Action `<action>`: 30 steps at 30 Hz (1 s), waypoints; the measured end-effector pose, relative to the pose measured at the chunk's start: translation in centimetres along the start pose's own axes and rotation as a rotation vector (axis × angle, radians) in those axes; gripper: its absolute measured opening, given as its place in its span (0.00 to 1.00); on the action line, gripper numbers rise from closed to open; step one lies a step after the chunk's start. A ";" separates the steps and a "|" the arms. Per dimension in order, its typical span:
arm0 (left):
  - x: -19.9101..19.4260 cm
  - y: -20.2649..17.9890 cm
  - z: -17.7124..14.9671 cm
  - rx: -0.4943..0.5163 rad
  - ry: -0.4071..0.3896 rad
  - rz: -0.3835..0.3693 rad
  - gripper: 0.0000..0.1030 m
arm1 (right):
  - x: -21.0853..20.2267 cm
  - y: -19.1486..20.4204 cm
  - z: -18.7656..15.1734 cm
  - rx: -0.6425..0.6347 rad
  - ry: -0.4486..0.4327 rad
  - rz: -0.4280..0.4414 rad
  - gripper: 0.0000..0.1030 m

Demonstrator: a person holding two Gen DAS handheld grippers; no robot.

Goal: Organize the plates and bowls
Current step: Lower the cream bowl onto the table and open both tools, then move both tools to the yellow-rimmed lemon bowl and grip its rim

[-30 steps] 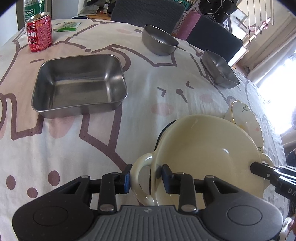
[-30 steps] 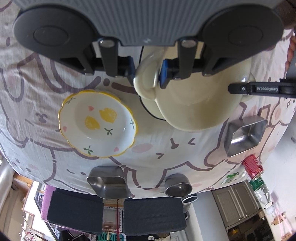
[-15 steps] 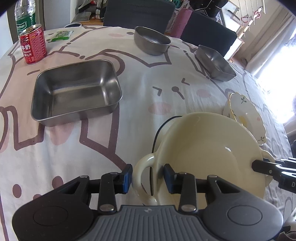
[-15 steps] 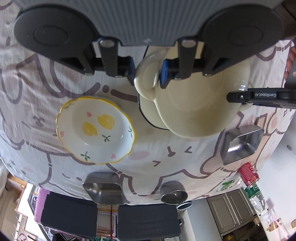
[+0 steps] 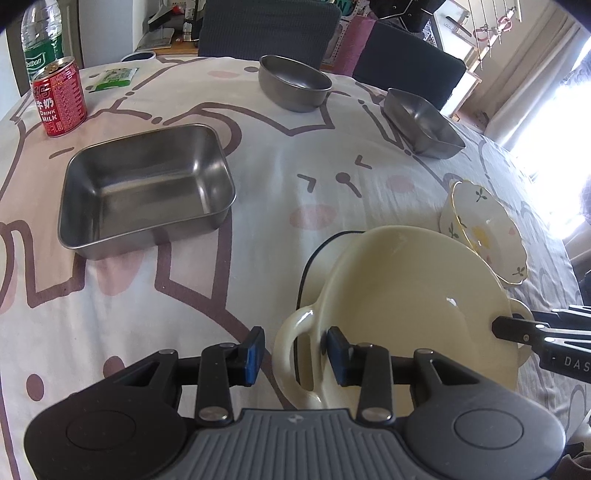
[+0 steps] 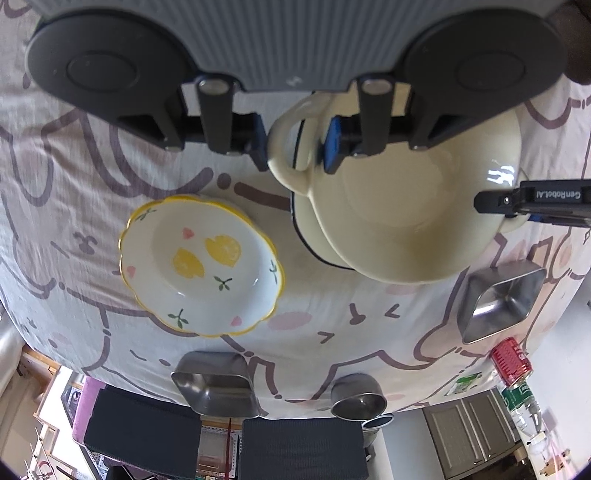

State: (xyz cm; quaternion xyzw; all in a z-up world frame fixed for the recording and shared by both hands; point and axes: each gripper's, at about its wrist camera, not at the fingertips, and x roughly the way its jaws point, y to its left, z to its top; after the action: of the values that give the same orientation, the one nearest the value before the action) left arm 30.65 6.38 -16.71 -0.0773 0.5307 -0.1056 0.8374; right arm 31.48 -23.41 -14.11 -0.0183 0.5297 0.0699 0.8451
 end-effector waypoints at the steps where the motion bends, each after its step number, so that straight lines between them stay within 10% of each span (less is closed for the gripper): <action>1: 0.0 0.0 0.0 0.001 0.000 0.000 0.39 | 0.0 0.0 0.0 0.001 0.000 -0.002 0.35; 22: -0.1 -0.3 0.1 0.009 0.008 0.010 0.41 | 0.8 -1.3 0.2 0.060 0.017 0.030 0.37; 30: -0.3 -0.8 0.0 0.019 0.024 0.087 0.60 | 1.2 -1.7 0.1 0.084 0.011 0.032 0.54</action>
State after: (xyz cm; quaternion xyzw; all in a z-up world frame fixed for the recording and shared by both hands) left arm 30.48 5.70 -16.23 -0.0449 0.5425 -0.0750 0.8355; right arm 32.33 -24.99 -15.26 0.0252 0.5372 0.0612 0.8408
